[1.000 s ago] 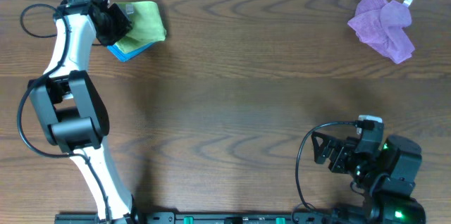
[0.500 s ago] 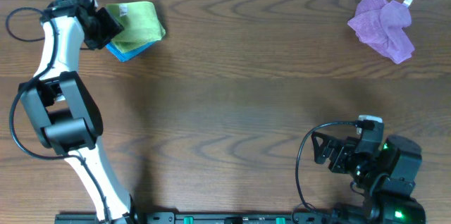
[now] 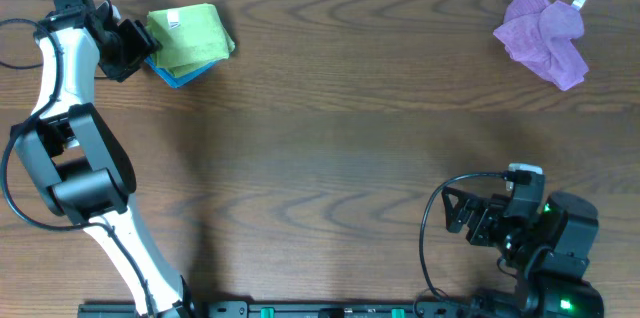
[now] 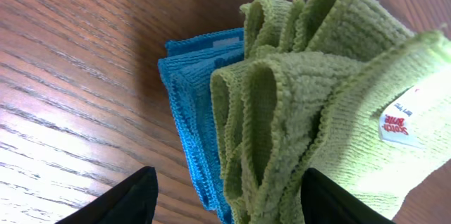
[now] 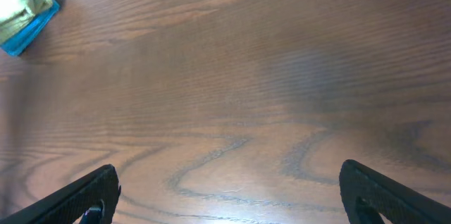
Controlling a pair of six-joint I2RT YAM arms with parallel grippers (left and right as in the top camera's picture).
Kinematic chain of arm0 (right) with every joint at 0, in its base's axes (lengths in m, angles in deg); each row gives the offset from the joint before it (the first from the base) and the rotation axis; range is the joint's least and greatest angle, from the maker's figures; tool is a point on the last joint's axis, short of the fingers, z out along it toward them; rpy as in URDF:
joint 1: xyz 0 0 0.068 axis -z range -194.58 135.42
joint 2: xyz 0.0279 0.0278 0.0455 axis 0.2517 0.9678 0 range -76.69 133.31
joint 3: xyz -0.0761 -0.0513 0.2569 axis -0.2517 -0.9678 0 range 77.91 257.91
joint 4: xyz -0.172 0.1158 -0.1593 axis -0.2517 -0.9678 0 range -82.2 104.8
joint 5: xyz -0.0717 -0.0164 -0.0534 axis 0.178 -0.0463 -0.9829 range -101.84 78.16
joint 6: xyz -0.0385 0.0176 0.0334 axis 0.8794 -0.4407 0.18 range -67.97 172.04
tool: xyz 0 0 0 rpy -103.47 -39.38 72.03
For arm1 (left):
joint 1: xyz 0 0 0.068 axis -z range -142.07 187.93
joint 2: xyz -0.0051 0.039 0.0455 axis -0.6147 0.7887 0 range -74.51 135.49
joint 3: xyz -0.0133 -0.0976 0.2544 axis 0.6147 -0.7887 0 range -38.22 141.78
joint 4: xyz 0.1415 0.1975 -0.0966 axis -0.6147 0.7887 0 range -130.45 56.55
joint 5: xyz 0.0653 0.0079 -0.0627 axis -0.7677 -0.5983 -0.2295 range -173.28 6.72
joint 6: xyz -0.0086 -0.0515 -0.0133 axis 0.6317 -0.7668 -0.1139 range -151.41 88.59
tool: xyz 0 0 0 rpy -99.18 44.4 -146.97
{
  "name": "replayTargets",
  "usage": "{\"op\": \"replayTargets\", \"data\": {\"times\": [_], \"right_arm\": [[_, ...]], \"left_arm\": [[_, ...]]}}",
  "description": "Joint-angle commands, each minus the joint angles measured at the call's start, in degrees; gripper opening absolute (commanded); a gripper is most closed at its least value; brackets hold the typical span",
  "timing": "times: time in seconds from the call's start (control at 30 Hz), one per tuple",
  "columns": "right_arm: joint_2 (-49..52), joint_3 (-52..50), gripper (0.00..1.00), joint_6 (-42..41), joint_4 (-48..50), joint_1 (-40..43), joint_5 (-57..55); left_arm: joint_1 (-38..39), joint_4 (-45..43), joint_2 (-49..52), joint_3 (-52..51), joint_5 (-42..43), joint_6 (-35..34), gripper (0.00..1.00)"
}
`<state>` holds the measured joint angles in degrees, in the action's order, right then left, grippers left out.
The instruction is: Fold the cloth
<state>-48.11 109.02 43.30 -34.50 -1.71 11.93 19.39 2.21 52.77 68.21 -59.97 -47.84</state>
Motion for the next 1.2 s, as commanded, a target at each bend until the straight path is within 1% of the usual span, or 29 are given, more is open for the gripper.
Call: {"op": "replayTargets", "data": {"times": [0.0, 0.13, 0.4, 0.53, 0.6, 0.63, 0.73, 0.9, 0.97, 1.17], "right_arm": [[-0.5, -0.1, 0.99, -0.7, 0.0, 0.3, 0.4], [-0.5, -0.1, 0.99, -0.7, 0.0, 0.3, 0.4], [-0.5, -0.1, 0.99, -0.7, 0.0, 0.3, 0.4], [-0.5, -0.1, 0.99, -0.7, 0.0, 0.3, 0.4], [-0.5, -0.1, 0.99, -0.7, 0.0, 0.3, 0.4], [-0.5, -0.1, 0.99, -0.7, 0.0, 0.3, 0.4], [-0.5, -0.1, 0.99, -0.7, 0.0, 0.3, 0.4], [-0.5, -0.1, 0.99, -0.7, 0.0, 0.3, 0.4], [-0.5, -0.1, 0.99, -0.7, 0.0, 0.3, 0.4], [-0.5, -0.1, 0.99, -0.7, 0.0, 0.3, 0.4]], "left_arm": [[-0.2, 0.3, -3.2, 0.7, 0.1, 1.9, 0.68], [-0.2, 0.2, -5.5, 0.7, -1.3, 2.2, 0.72], [-0.2, 0.7, -9.9, 0.8, -1.2, 2.3, 0.79], [-0.1, 1.7, -12.6, 0.8, -1.2, 2.3, 0.88], [0.2, 2.5, -13.8, 0.8, -1.2, 2.3, 0.98], [0.3, 2.9, -14.4, 0.8, -1.2, 2.4, 0.96], [0.9, 5.2, -16.2, 0.8, -1.2, 3.3, 0.96], [3.0, 9.9, -19.3, 0.8, -1.9, 7.3, 0.96], [4.1, 11.9, -20.3, 0.8, -3.7, 7.8, 0.96], [8.9, 16.7, -23.4, 0.8, -13.0, 8.7, 0.96]]}}
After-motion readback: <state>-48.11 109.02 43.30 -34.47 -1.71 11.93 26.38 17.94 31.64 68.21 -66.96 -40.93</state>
